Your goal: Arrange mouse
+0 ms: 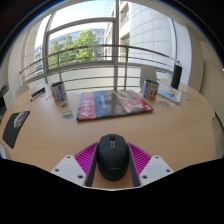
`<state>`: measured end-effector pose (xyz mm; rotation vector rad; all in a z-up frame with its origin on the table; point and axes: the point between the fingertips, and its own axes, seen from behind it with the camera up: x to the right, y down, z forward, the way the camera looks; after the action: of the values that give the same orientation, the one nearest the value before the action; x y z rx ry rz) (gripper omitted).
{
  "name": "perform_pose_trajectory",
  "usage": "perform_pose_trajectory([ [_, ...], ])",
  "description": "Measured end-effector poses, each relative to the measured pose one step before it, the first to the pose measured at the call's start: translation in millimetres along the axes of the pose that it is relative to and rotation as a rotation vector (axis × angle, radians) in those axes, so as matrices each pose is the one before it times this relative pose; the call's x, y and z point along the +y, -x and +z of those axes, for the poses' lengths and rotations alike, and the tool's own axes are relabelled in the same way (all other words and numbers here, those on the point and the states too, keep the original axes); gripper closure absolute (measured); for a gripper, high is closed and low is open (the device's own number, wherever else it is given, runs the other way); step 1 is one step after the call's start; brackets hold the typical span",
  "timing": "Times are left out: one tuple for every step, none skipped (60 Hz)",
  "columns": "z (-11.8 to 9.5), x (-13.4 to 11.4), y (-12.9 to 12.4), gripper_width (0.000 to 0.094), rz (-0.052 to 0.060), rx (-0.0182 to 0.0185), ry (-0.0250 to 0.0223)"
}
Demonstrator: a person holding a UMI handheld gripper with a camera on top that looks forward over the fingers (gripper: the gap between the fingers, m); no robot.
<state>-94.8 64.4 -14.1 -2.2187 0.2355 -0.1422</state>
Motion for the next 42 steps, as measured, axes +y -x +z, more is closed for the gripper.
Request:
perform_pose_trajectory([
  [-0.23,-0.26,-0.26,0.0404,-0.0051,0.00353,-0.00274],
  [-0.07,-0.10,0.32,0.0416,-0.0048,0.00192,-0.00225],
  [0.22,-0.07,0.61,0.0422,-0.0052,-0.00006,-0.00244],
  [0.13,-0.10,0.46,0.0430,-0.0052,0.00027,-0.00236],
  [0.63,-0.80,-0.15,0.0440,-0.0037,-0.00130,-0.00377],
  [0.46,-0.24,0.53,0.0454,-0.0047,-0.00058,-0.00114],
  [0.00,-0.18,0.31,0.0462,-0.0044,-0.00083,-0.00046],
  [-0.03,-0.39,0.13,0.0474,-0.0021,0.00037,-0.00016],
  [0.05,0.15,-0.08,0.0483,0.0004,0.00138,0.00192],
  [0.19,0.46,-0.15,0.0495,0.0021,0.00204,0.00406],
  [-0.16,0.59,-0.23,0.0505,0.0025,0.00276,0.00587],
  [0.29,0.64,0.02,0.0510,0.0019,0.00394,0.00489],
  [-0.59,0.38,-0.11,0.0524,-0.0009,0.00552,0.00592],
  [-0.43,-0.42,-0.26,0.0527,-0.0009,0.00691,0.00354],
  [-0.68,0.00,-0.98,0.0539,-0.0018,0.00974,0.00544],
  [-0.84,-0.36,-1.18,0.0538,-0.0009,0.00950,0.00255],
  [-1.03,-0.82,-0.42,0.0538,0.0027,0.00955,0.00008],
  [-1.67,-1.84,-0.18,0.0538,0.0045,0.00709,-0.00145],
  [-1.77,-3.08,-0.64,0.0537,0.0058,0.00787,-0.00265],
  [-2.28,-4.19,-1.18,0.0538,0.0066,0.01004,-0.00433],
  [-2.99,-5.38,-1.78,0.0538,0.0076,0.01255,-0.00689],
  [-2.53,-6.47,-2.31,0.0539,0.0065,0.01239,-0.00692],
  [-5.40,-7.30,-0.28,0.0539,0.0061,0.00932,-0.00961],
  [-4.63,-8.39,-0.22,0.0539,0.0083,0.00981,-0.01192],
  [-5.23,-10.34,0.10,0.0539,0.0099,0.00977,-0.01654],
  [-5.72,-11.91,0.73,0.0538,0.0110,0.00931,-0.02018],
  [-6.09,-13.38,1.85,0.0538,0.0105,0.00787,-0.02192],
  [-4.13,-15.33,1.23,0.0538,0.0063,0.00780,-0.01815],
  [-8.64,-14.34,4.41,0.0539,0.0064,0.00401,-0.02539],
  [-6.94,-15.32,4.79,0.0538,0.0056,0.00387,-0.02513],
  [-7.59,-16.10,6.29,0.0538,0.0072,0.00067,-0.02808],
  [-7.32,-16.36,7.94,0.0538,0.0068,-0.00192,-0.02847],
  [-6.60,-16.17,9.15,0.0538,0.0059,-0.00390,-0.02687],
  [-6.61,-15.44,10.69,0.0538,0.0050,-0.00487,-0.02542],
  [-6.57,-15.24,11.66,0.0540,0.0040,-0.00681,-0.02475],
  [-7.01,-18.24,12.75,0.0539,0.0040,-0.00685,-0.02152],
  [-3.29,-13.31,12.36,0.0540,0.0053,-0.01095,-0.02115],
  [-5.12,-12.25,15.76,0.0540,0.0072,-0.01378,-0.02223],
  [-4.47,-10.45,17.11,0.0540,0.0064,-0.01639,-0.01958],
  [-3.63,-8.65,18.31,0.0539,0.0047,-0.01811,-0.01670],
  [-2.88,-6.71,19.22,0.0540,0.0024,-0.01903,-0.01375],
  [-2.65,-4.42,19.45,0.0541,0.0005,-0.01944,-0.01035],
])
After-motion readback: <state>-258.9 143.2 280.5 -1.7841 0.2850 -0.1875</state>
